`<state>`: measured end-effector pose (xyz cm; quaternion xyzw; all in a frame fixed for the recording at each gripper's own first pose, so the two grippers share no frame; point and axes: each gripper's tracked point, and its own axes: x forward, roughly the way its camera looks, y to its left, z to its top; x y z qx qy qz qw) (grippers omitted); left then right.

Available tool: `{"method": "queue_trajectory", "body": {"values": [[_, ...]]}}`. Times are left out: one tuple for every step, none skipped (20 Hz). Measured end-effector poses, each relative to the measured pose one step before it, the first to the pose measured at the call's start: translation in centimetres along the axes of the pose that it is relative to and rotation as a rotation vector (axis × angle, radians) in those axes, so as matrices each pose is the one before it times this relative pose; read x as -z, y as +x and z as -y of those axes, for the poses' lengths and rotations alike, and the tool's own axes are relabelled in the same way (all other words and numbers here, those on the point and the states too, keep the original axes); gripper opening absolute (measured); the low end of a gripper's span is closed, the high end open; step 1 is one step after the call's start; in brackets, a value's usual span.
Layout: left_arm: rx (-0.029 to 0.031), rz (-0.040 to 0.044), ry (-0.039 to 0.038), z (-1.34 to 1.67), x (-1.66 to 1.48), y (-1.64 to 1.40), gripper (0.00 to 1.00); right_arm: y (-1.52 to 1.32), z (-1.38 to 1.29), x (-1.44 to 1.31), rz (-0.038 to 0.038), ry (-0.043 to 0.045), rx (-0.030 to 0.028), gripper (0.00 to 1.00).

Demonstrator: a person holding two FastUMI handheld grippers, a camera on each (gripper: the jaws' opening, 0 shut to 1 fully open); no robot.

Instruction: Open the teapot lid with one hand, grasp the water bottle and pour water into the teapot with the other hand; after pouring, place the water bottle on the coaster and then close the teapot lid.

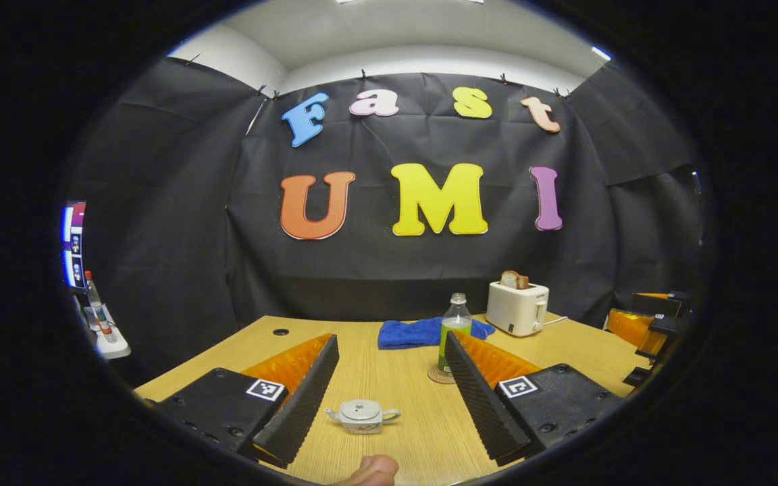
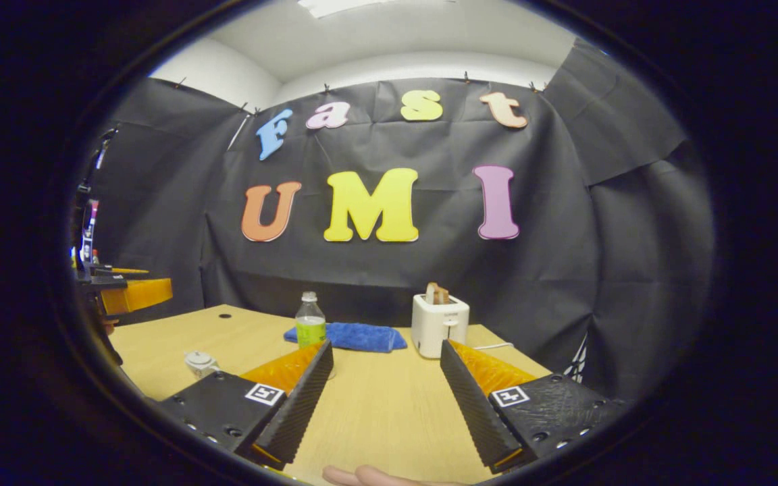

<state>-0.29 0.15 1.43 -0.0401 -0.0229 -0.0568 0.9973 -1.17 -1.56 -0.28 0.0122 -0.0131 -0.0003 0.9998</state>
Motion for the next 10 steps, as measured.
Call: {"method": "queue_trajectory", "body": {"values": [[-0.00180, -0.01019, 0.00455, 0.101, 0.274, 0.084, 0.99, -0.122, 0.425, -0.220, 0.00696, -0.01172, 0.01859, 0.95], [0.00102, -0.00457, 0.00422, 0.292, 0.023, -0.048, 0.99, -0.130, 0.127, -0.169, -0.00097, -0.00349, 0.01030, 0.95], [0.00477, 0.00317, 0.00222, 0.221, -0.005, 0.076, 0.99, -0.186, -0.157, 0.092, 0.00022, -0.00147, -0.00122, 0.95], [0.00691, 0.00426, 0.00109, 0.420, -0.044, 0.098, 0.99, -0.073, -0.366, -0.214, 0.00527, -0.00316, -0.01563, 0.95], [0.00710, -0.00516, 0.00326, 0.296, 0.226, 0.073, 0.99, -0.098, -0.015, 0.019, 0.00256, 0.00012, -0.00146, 0.95], [0.00347, -0.00341, 0.00914, 0.092, 0.223, 0.095, 0.99, 0.101, 0.187, 0.032, -0.00249, 0.00072, 0.00269, 0.98], [-0.00859, 0.00192, 0.01275, -0.110, -0.006, -0.004, 0.99, 0.068, -0.044, 0.144, -0.00243, -0.00020, -0.00067, 0.98], [-0.01178, 0.00541, 0.01361, -0.339, -0.081, -0.068, 0.99, 0.025, -0.056, -0.052, -0.00158, 0.00073, 0.00004, 0.95], [-0.01204, 0.00894, 0.00922, -0.252, -0.167, 0.023, 1.00, 0.025, 0.190, 0.086, -0.00019, 0.00198, 0.00453, 0.95], [-0.00860, 0.00671, 0.00151, -0.048, -0.264, 0.010, 0.99, 0.098, 0.208, 0.041, -0.00207, 0.00303, 0.00899, 0.95]]}}
